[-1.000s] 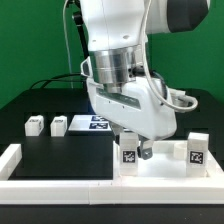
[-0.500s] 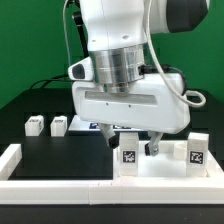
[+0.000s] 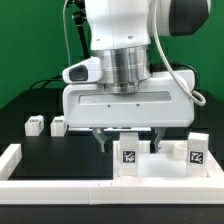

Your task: Assemble square table

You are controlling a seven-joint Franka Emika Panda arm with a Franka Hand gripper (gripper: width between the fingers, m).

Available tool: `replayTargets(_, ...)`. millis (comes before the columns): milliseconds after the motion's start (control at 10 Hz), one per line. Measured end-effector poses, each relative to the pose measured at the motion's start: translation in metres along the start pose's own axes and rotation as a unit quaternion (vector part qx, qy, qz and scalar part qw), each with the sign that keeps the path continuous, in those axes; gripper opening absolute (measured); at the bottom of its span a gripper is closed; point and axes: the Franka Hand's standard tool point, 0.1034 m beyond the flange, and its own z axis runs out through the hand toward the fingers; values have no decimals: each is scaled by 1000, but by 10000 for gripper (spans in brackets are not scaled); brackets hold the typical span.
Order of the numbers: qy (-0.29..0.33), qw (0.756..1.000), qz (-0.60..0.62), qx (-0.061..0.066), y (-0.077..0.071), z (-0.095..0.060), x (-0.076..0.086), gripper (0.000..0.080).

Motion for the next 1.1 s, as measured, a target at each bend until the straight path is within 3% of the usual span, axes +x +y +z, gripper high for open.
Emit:
replayTargets(100,0,1000,8,0,0,0,0,636)
replayTargets(200,0,999,47,1,0,0,0,445)
replayTargets(300,0,997,80,1,0,0,0,445)
replayTargets(400,-1,994,111,0,2,1,0,294)
replayTargets(600,-1,986,166,0,2,1,0,294)
replayTargets(800,-6,942,336,7,7,-1,2,294)
replayTargets(900,-15,904,427,3,5,-1,0,294)
replayTargets(1100,-28,833,552,10,1,-1,1,294)
